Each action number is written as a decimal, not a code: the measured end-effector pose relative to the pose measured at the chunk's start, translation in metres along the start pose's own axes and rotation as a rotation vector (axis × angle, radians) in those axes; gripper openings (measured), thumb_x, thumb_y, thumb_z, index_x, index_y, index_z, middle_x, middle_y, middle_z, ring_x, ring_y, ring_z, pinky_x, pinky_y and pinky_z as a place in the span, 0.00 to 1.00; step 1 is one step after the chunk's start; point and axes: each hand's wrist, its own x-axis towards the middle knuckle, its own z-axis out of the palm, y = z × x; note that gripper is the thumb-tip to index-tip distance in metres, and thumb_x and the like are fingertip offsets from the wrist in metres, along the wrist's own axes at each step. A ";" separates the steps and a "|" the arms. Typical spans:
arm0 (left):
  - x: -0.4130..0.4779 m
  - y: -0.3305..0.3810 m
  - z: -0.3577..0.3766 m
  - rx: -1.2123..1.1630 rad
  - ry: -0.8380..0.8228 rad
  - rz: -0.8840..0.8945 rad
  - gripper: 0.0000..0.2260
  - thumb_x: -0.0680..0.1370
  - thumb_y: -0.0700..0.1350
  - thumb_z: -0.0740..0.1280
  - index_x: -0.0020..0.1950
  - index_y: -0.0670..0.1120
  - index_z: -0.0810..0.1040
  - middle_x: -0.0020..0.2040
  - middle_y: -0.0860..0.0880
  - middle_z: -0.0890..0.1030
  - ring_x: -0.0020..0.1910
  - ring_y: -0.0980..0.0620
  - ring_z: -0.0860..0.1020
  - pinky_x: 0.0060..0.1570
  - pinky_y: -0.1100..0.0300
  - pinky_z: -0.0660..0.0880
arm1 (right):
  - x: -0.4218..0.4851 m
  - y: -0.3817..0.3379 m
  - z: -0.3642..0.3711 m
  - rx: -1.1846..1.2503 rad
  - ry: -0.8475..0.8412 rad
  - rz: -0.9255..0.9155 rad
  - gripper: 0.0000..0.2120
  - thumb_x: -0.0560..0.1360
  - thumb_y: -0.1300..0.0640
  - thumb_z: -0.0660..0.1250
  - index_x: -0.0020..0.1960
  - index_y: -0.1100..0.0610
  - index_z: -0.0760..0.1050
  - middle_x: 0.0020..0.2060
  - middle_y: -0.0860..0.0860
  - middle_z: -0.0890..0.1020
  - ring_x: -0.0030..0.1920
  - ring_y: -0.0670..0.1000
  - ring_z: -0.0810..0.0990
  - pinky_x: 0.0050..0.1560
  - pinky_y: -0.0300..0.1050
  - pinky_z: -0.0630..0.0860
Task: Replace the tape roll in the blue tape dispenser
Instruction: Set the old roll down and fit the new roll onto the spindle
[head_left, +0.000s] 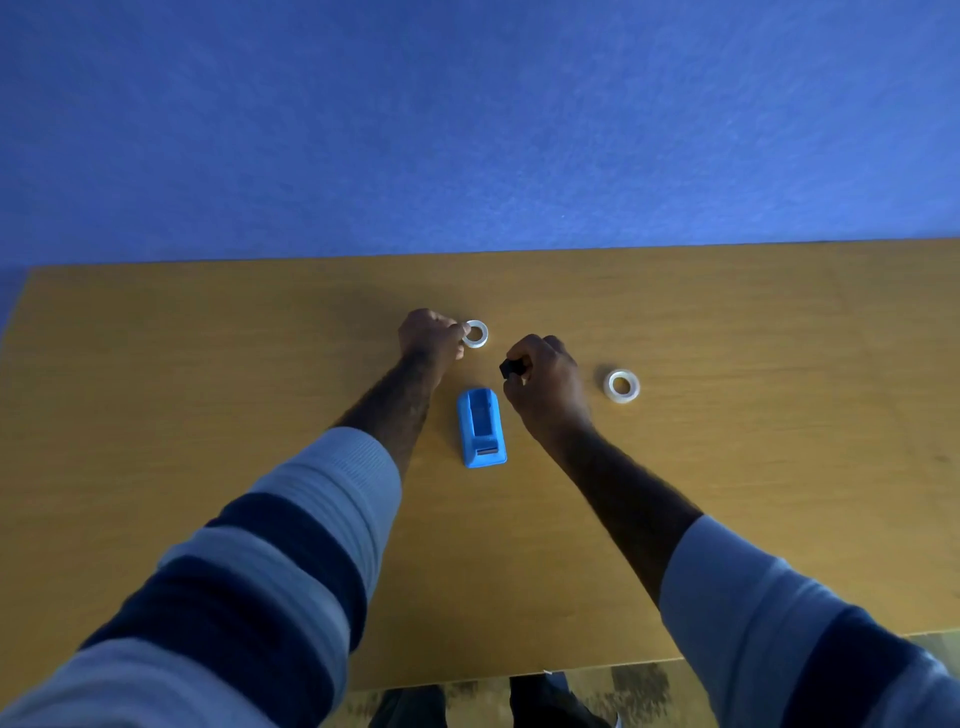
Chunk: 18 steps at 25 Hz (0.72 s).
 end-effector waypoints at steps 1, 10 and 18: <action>-0.003 0.000 -0.003 0.041 0.009 0.014 0.06 0.76 0.39 0.74 0.49 0.36 0.82 0.43 0.40 0.85 0.34 0.49 0.81 0.46 0.49 0.85 | 0.000 0.000 -0.001 0.020 0.001 0.000 0.07 0.74 0.64 0.70 0.50 0.57 0.80 0.49 0.52 0.78 0.44 0.50 0.79 0.42 0.47 0.80; -0.067 -0.010 -0.032 -0.173 -0.231 -0.092 0.16 0.80 0.49 0.71 0.41 0.37 0.82 0.35 0.42 0.82 0.31 0.48 0.80 0.39 0.52 0.84 | -0.002 -0.019 0.003 0.215 -0.071 0.051 0.15 0.70 0.66 0.67 0.54 0.59 0.82 0.48 0.54 0.86 0.49 0.55 0.84 0.53 0.53 0.81; -0.096 -0.007 -0.055 -0.319 -0.300 -0.130 0.12 0.82 0.45 0.68 0.47 0.36 0.83 0.35 0.42 0.85 0.32 0.48 0.83 0.37 0.56 0.84 | -0.018 -0.036 0.001 0.315 -0.102 -0.009 0.13 0.71 0.70 0.68 0.48 0.55 0.84 0.41 0.46 0.84 0.44 0.48 0.84 0.46 0.39 0.79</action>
